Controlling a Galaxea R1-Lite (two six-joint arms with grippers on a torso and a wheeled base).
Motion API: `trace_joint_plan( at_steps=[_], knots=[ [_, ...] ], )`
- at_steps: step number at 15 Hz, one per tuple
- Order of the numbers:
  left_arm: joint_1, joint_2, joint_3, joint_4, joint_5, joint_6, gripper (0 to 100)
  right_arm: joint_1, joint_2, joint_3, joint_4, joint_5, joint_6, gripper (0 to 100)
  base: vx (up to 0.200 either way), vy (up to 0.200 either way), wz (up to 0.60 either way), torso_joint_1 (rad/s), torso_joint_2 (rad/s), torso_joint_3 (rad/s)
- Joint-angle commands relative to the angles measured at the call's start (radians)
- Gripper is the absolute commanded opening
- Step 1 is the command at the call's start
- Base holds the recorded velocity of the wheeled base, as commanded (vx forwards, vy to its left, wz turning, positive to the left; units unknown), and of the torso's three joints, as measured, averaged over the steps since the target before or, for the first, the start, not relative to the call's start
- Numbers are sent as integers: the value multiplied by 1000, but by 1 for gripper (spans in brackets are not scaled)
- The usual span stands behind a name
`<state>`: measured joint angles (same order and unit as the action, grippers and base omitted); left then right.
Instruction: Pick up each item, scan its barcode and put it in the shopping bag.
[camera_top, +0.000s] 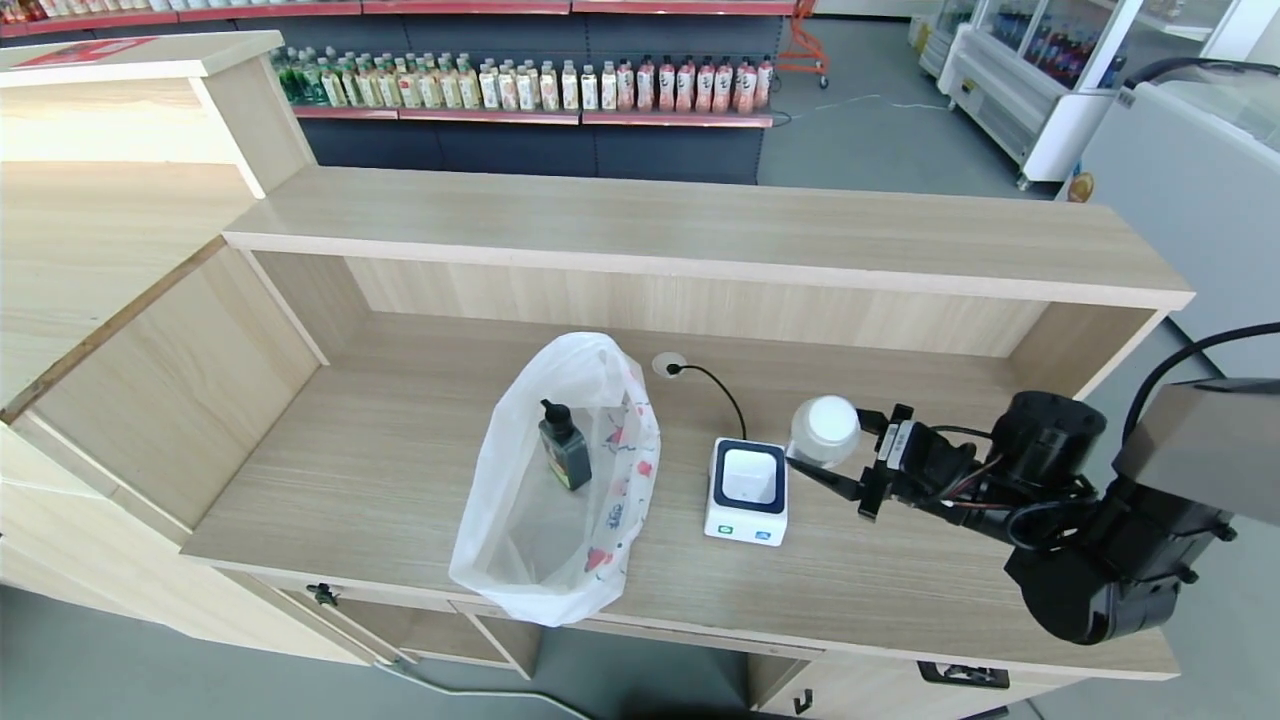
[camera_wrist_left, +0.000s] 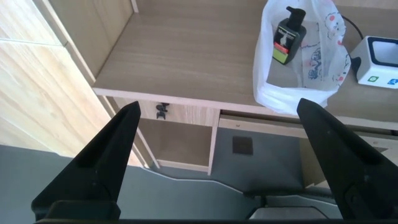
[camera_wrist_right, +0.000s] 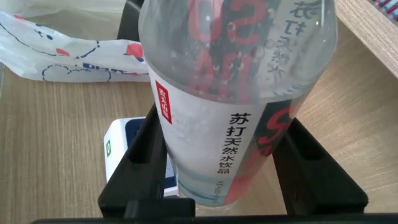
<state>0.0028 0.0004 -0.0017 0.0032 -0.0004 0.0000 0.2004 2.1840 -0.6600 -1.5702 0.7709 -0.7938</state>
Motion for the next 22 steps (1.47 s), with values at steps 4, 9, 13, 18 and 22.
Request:
trace_joint_plan(
  at_steps=[4, 9, 13, 18, 22],
  knots=[
    [0, 0, 0, 0, 0, 0, 100, 5, 83, -93, -1, 24, 1, 0, 0, 0, 0, 0, 0, 0],
    [0, 0, 0, 0, 0, 0, 100, 5, 146, -178, -1, 57, 1, 0, 0, 0, 0, 0, 0, 0],
    [0, 0, 0, 0, 0, 0, 100, 14, 192, -244, -1, 73, 4, 0, 0, 0, 0, 0, 0, 0],
    [0, 0, 0, 0, 0, 0, 100, 36, 229, -297, -1, 74, 13, 0, 0, 0, 0, 0, 0, 0],
    [0, 0, 0, 0, 0, 0, 100, 47, 252, -317, -1, 91, 13, 0, 0, 0, 0, 0, 0, 0]
  ],
)
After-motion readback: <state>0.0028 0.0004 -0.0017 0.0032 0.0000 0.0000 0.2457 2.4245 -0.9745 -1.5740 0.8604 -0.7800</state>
